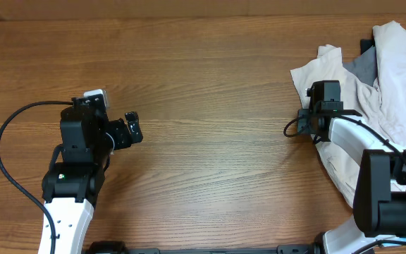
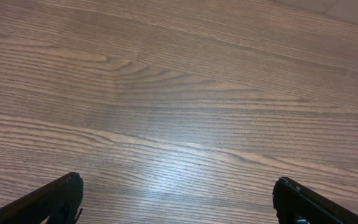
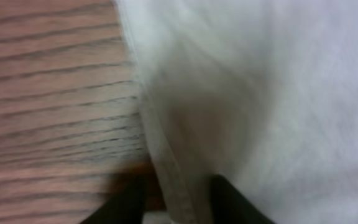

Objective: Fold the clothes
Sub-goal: 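Move the right gripper to the beige shorts' edge and grasp it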

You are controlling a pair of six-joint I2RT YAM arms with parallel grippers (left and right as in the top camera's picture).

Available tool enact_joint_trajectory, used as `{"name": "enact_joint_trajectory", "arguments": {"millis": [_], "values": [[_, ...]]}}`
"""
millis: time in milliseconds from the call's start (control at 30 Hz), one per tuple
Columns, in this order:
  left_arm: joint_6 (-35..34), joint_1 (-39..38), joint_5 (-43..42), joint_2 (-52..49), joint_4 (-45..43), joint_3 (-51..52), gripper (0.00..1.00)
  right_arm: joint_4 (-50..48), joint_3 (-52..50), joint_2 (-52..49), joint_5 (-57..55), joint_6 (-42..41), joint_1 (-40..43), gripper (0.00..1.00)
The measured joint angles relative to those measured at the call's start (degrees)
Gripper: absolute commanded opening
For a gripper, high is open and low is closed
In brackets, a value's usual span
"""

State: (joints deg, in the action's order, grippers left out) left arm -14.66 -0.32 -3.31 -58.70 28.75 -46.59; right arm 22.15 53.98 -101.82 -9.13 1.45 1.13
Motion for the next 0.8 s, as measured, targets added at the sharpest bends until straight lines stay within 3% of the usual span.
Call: {"name": "enact_joint_trajectory", "arguments": {"millis": [667,800], "values": [[0.0,0.0,-0.2,0.0,0.0,0.0,1.00,0.9,0.0,-0.5,-0.8,0.1,0.0,0.28],[0.0,0.0,-0.2,0.0,0.0,0.0,1.00,0.9,0.0,-0.5,-0.8,0.1,0.0,0.21]]}}
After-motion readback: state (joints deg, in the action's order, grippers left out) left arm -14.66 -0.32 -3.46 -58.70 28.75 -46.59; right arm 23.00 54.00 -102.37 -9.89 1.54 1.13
